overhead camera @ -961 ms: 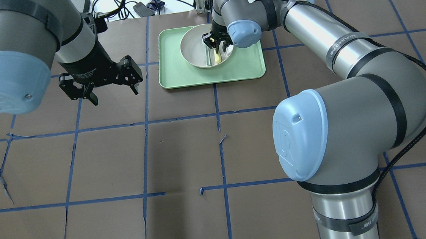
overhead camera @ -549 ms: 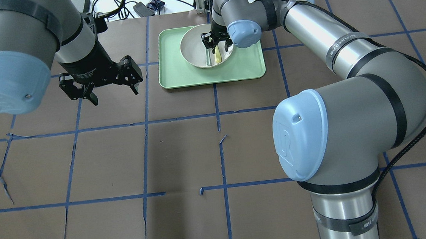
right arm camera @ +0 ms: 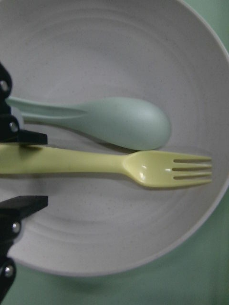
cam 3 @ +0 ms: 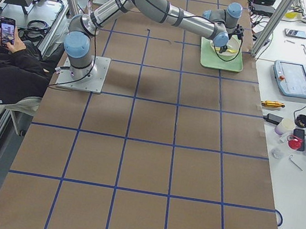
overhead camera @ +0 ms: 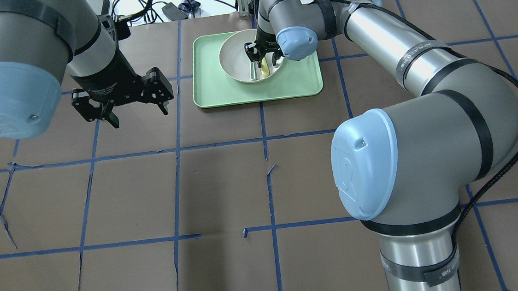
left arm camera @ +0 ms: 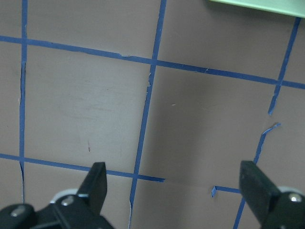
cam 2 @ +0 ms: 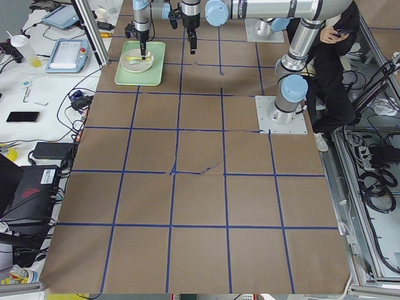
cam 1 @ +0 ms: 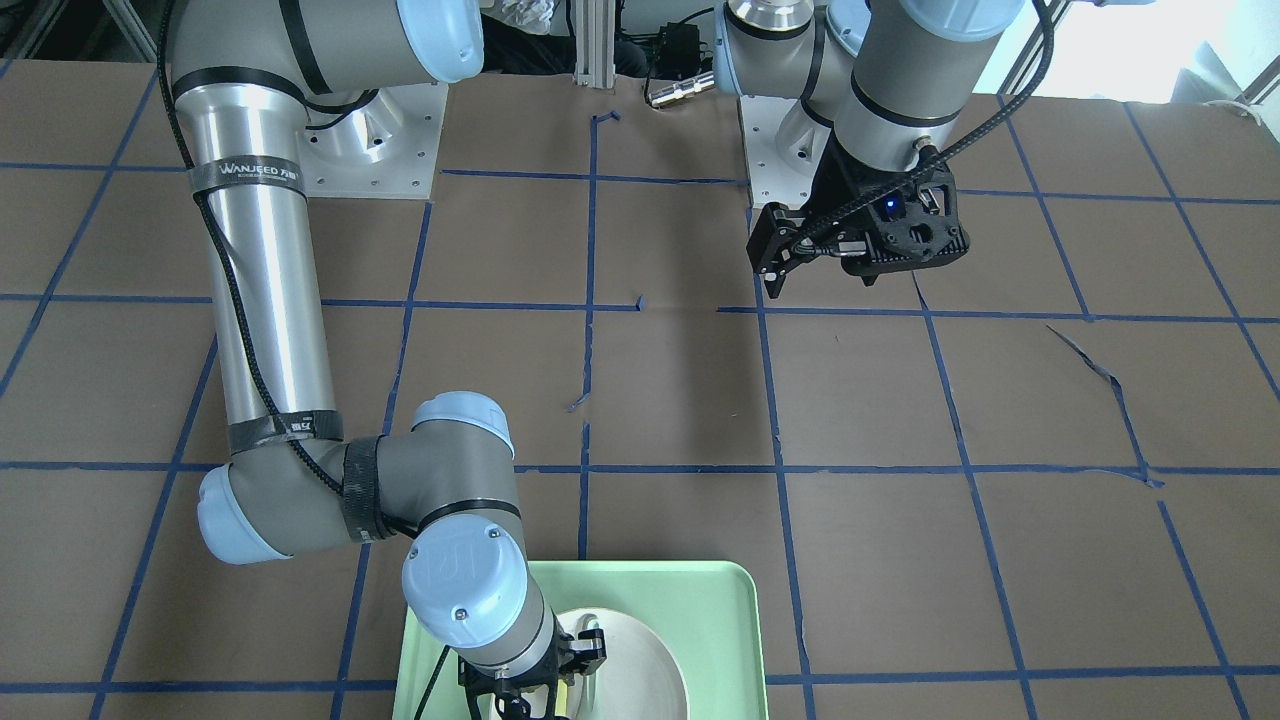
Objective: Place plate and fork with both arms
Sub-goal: 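Lift the yellow fork out of the plate with the right gripper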
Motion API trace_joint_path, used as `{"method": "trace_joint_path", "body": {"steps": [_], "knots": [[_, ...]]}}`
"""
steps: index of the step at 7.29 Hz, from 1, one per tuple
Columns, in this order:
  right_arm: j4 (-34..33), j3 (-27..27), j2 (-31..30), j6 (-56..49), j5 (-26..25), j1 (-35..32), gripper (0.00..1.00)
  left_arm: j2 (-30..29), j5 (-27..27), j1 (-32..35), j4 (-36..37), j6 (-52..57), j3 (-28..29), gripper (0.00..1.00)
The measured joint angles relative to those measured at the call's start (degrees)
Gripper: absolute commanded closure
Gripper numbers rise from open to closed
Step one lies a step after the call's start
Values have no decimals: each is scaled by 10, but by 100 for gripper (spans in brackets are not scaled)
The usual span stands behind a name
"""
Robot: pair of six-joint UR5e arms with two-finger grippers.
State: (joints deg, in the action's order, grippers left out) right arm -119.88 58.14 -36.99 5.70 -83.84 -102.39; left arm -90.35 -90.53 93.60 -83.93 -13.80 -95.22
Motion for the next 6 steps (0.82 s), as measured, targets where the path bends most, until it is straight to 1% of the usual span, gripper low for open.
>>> {"method": "trace_joint_path", "body": {"steps": [1,2,3,6], "knots": [[0,0,0,0,0,0,91,0,0,0,0,0,0,0],[0,0,-1,-1,-1,0,97,0,0,0,0,0,0,0],[0,0,-2,-1,-3,0,100,0,0,0,0,0,0,0],[1,0,-18,-7,-17,1,100,0,0,0,0,0,0,0]]}}
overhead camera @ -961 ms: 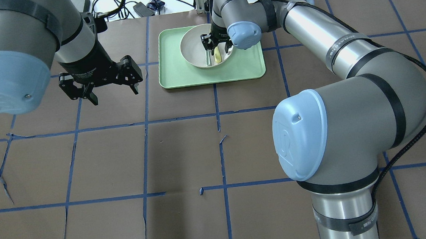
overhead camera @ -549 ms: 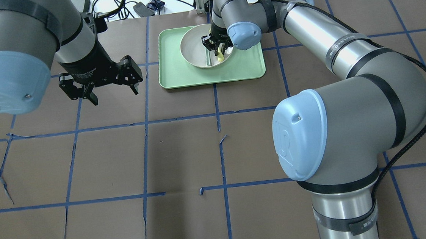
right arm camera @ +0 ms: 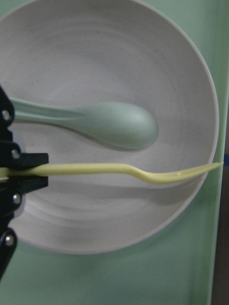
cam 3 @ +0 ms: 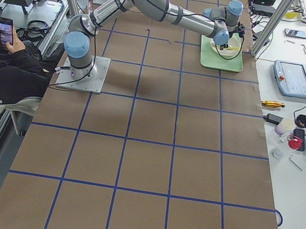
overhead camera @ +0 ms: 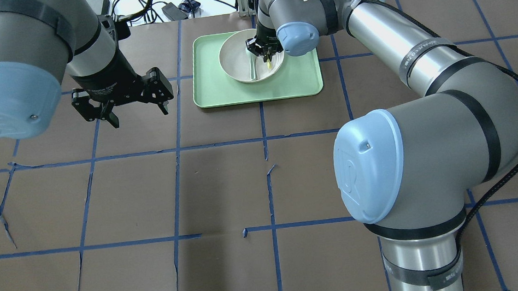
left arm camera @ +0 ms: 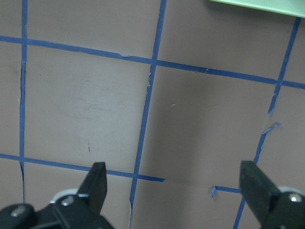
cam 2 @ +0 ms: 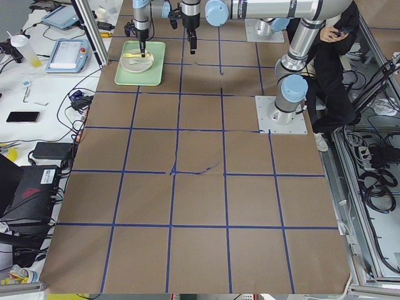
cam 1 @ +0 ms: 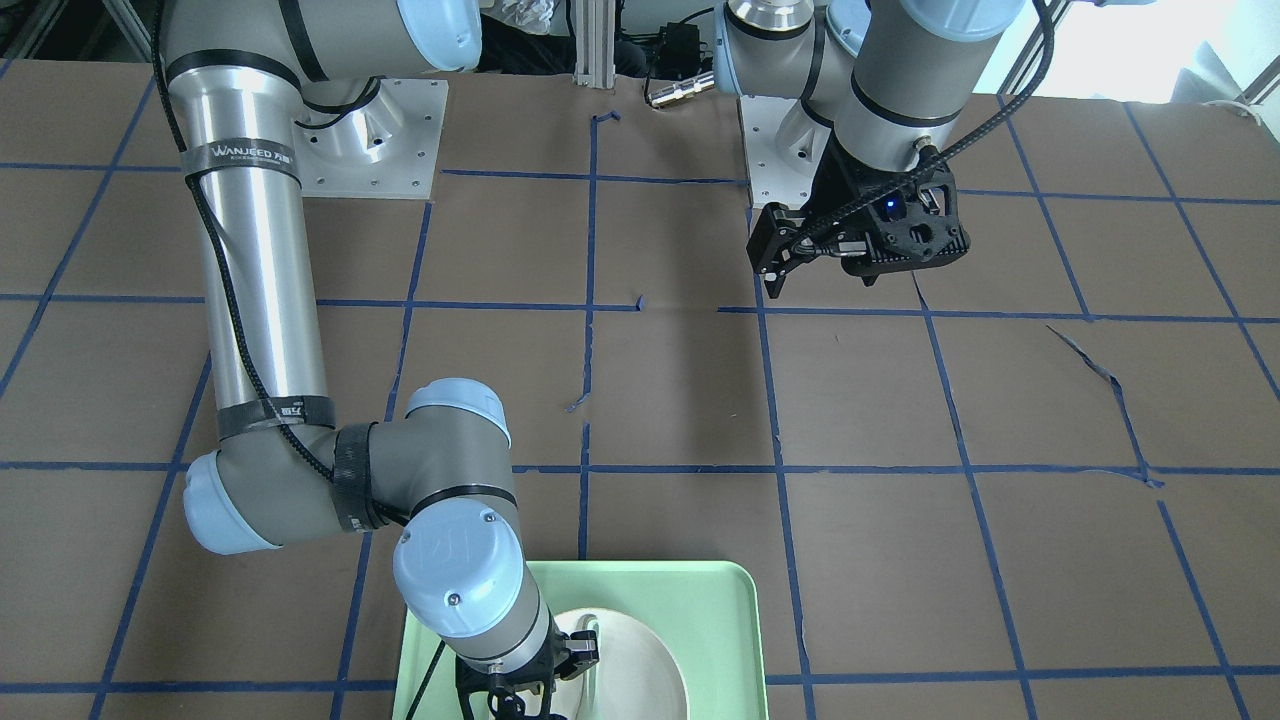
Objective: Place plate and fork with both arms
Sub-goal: 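Lift the yellow fork out of the plate with the right gripper, then lower the fork onto the tray beside the plate and release it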
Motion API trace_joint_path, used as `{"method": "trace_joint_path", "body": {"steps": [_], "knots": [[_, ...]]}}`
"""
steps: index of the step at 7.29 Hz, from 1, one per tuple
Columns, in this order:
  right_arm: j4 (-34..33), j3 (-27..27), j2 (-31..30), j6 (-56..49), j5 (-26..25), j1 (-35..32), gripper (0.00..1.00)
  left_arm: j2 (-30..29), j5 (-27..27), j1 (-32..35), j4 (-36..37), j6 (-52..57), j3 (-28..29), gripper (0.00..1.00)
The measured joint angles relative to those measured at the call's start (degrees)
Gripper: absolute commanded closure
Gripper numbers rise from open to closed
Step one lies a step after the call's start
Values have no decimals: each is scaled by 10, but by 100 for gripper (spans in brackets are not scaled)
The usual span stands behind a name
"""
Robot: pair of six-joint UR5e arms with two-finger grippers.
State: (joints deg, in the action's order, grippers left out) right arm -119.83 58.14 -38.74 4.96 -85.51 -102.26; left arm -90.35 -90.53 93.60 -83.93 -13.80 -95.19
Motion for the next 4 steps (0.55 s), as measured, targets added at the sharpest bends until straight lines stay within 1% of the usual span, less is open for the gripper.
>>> {"method": "trace_joint_path", "body": {"steps": [2,4], "knots": [[2,6,-12,27,-31,14,99,0,0,0,0,0,0,0],[5,30,-18,88,-37,29,99,1,0,0,0,1,2,0]]}}
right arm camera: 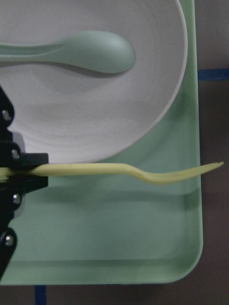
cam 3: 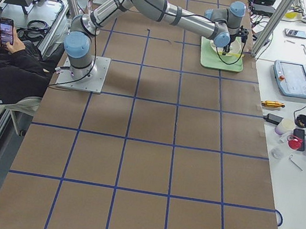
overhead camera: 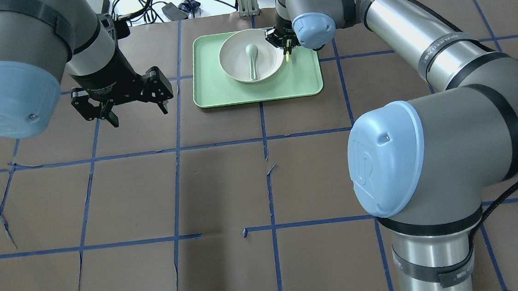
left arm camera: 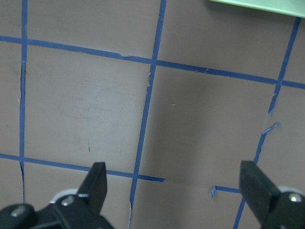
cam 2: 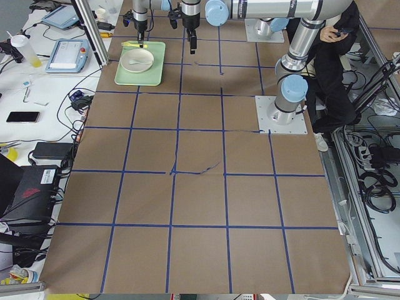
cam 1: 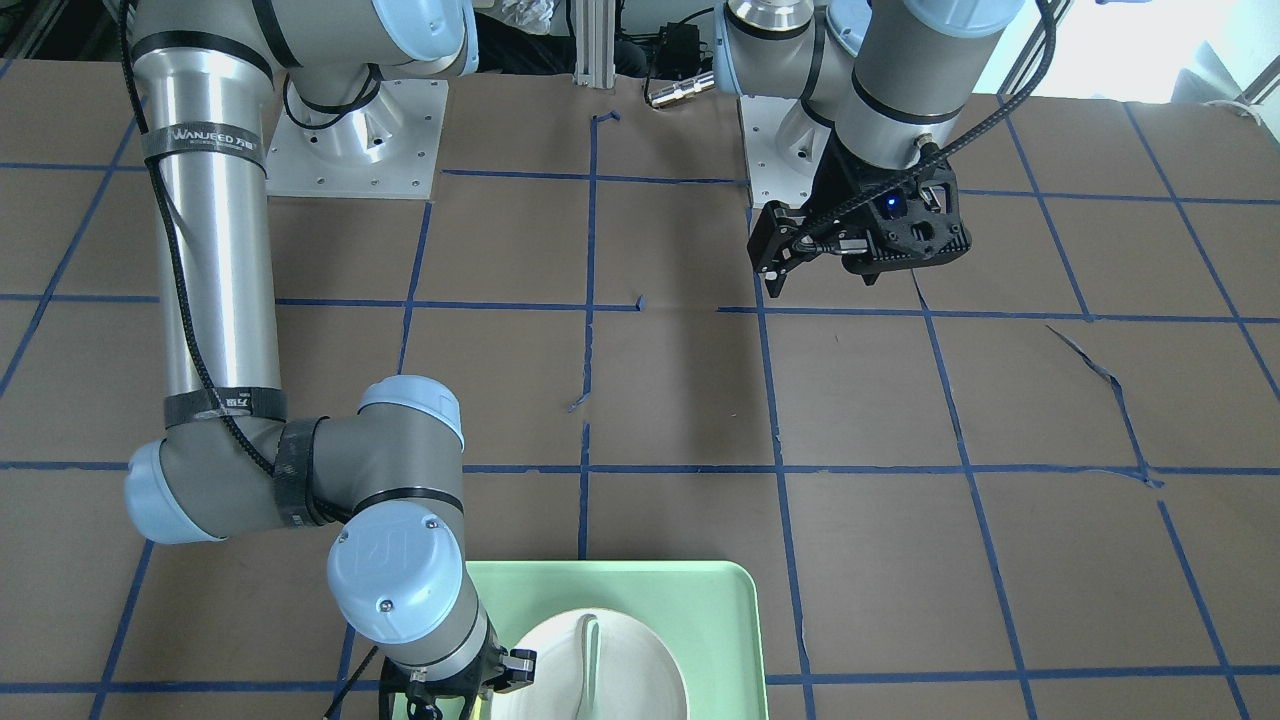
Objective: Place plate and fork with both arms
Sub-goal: 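Lower the fork onto the tray beside the plate and release it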
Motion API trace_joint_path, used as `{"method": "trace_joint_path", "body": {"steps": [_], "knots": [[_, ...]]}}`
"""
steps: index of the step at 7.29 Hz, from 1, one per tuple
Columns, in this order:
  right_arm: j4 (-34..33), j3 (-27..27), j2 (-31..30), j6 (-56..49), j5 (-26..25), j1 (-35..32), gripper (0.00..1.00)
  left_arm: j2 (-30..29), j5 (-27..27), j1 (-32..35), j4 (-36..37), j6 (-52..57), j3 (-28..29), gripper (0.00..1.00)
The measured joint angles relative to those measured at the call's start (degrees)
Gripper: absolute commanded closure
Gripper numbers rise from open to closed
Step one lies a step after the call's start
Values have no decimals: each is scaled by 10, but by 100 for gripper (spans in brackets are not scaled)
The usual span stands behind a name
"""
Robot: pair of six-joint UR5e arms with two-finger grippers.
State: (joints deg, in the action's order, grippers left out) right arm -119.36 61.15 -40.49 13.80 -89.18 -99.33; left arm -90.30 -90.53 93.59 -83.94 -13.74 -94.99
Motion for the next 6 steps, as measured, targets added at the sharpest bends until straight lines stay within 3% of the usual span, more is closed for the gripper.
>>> {"method": "trace_joint_path", "body": {"steps": [1,2,3,4,6], "knots": [[-1,17,-2,3,-3,2,93,0,0,0,0,0,0,0],[-3,33,-5,-17,-10,2,76,1,0,-1,0,1,1,0],[-3,46,-10,-50,-20,3,17,1,0,-1,0,1,1,0],[-4,56,-16,-74,-26,3,0,0,0,-1,0,1,1,0],[-5,64,-29,-86,-29,4,0,0,0,-1,0,2,0,0]]}}
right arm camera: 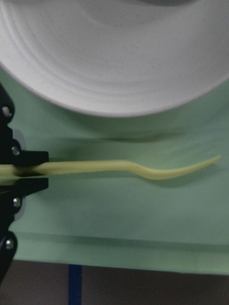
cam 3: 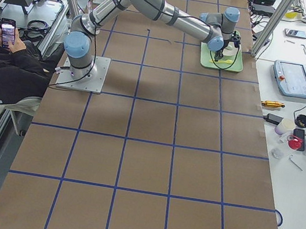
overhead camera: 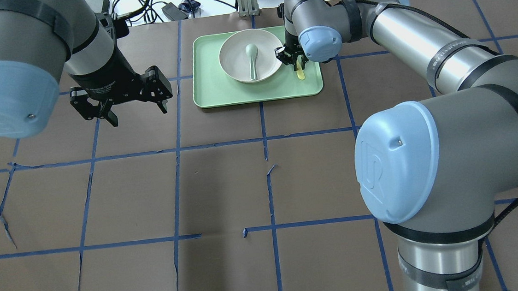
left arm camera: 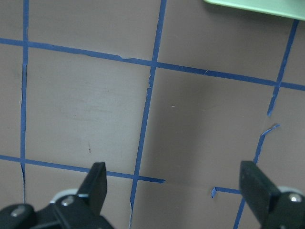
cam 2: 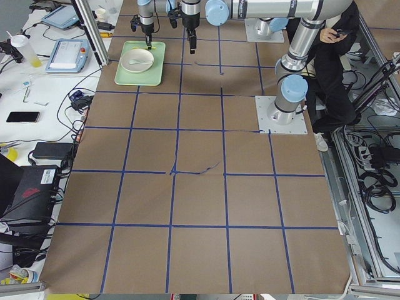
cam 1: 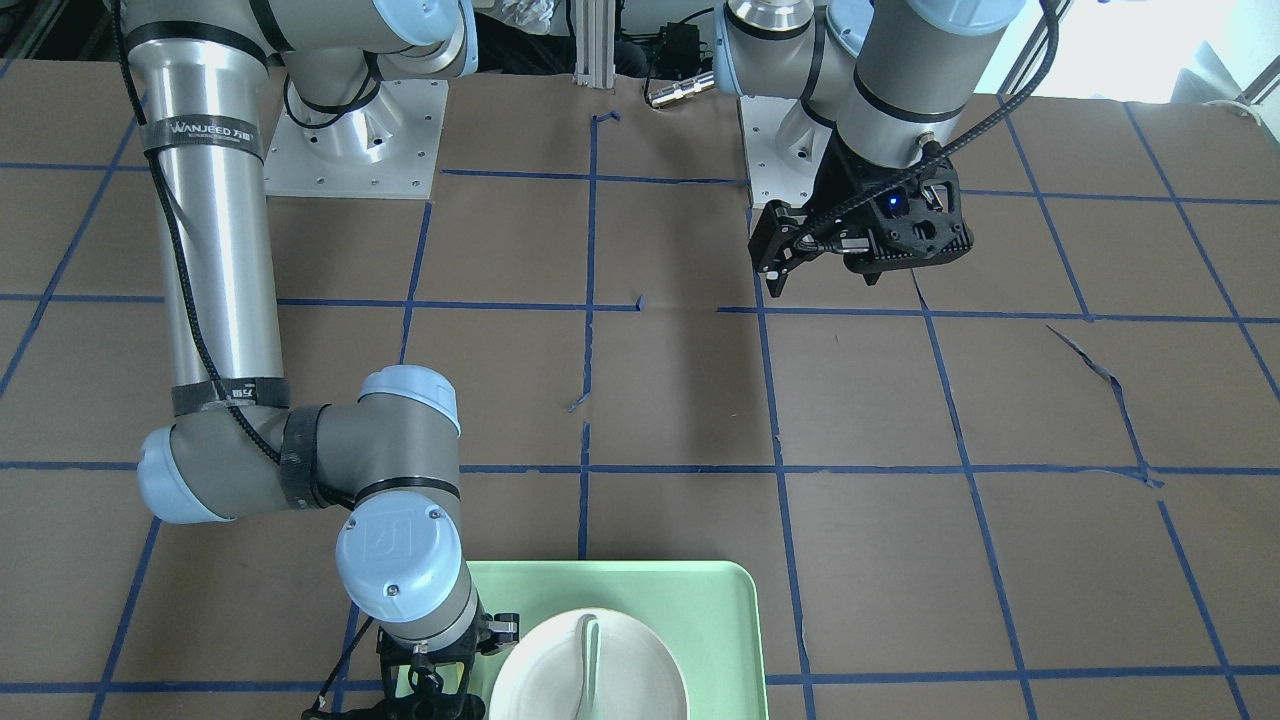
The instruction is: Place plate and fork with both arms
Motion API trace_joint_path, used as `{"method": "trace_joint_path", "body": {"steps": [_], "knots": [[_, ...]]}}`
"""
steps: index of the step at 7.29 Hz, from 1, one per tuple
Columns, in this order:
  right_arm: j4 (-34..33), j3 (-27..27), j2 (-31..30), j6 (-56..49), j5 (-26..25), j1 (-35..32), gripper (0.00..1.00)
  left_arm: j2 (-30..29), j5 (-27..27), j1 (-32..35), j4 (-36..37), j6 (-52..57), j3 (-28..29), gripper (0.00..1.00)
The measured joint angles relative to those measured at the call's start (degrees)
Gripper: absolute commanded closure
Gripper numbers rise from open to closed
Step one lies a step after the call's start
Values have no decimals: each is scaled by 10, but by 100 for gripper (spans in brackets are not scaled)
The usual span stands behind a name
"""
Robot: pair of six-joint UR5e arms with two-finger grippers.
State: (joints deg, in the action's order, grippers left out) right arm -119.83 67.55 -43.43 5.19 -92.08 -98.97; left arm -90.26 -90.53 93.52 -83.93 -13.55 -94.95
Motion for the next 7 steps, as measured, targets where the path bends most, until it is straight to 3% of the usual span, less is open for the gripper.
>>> {"method": "trace_joint_path", "body": {"steps": [2,4,7], "knots": [[1,27,-46,-7,-5,5,0,1,0,0,0,0,1,0],[17,79,-137,-22,-6,20,0,2,0,0,1,1,3,0],[161,167,-322,-58,2,61,0,4,-2,-1,5,2,4,0]]}}
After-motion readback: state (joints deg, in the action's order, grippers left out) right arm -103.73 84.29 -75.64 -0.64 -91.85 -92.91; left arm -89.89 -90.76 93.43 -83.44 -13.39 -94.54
